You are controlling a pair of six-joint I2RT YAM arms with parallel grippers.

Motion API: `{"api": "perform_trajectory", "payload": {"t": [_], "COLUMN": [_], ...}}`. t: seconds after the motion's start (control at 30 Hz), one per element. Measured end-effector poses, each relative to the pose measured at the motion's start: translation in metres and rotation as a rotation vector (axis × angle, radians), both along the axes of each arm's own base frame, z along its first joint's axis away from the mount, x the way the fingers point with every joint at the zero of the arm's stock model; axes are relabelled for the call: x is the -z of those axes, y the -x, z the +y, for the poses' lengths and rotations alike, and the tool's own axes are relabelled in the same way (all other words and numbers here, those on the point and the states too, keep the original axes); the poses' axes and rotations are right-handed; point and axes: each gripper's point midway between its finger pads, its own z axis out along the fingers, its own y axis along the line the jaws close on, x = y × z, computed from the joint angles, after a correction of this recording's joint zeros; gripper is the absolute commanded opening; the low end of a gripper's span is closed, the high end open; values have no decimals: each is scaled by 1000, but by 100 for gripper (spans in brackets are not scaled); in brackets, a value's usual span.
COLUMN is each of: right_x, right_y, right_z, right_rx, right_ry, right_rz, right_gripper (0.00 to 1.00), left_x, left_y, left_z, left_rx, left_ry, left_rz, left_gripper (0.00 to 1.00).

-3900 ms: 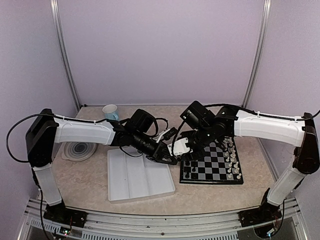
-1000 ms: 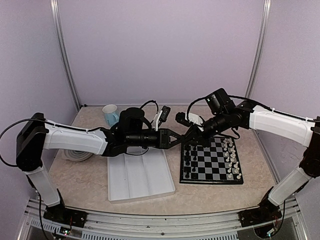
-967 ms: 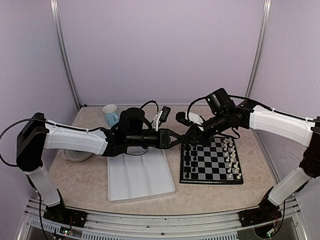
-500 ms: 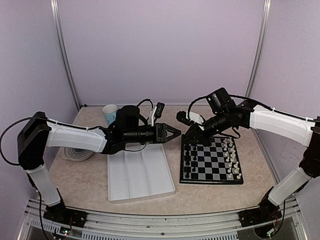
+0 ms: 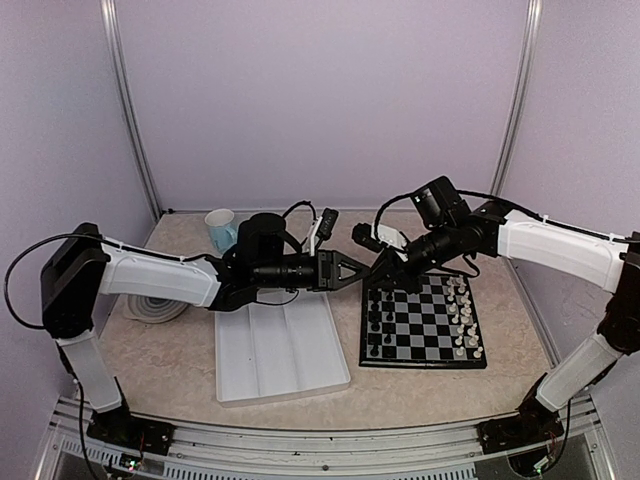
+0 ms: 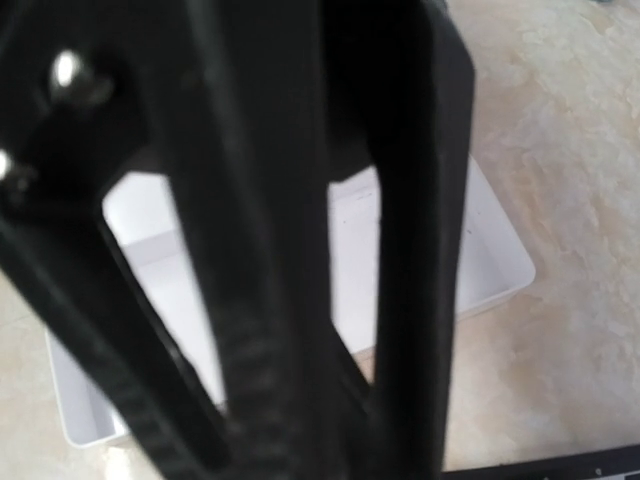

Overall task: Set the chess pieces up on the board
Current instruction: Pick up the rook from the storage box, then place the rook at h8.

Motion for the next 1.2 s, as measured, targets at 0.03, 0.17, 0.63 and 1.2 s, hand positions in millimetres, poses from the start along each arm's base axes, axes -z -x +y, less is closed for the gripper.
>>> {"api": "perform_trajectory", "payload": {"t": [0.03, 0.17, 0.63, 1.2], "right_x": [1, 4, 6, 10], "right_y": [0, -1, -12, -47], "right_z": [0, -1, -9, -148], "right_rx": [1, 5, 49, 430], "right_ry": [2, 13, 38, 32], "right_rz": [2, 8, -22, -101], "right_gripper": [0, 0, 44, 53], "left_x": [1, 6, 7, 59], "left_y": [0, -3, -15, -129], "left_z": [-2, -5, -12, -47], "left_rx": [3, 3, -1, -203], "left_ry": [-2, -11, -16, -381], "left_rz": [2, 9, 9, -187], "left_gripper": [28, 25, 13, 12]}}
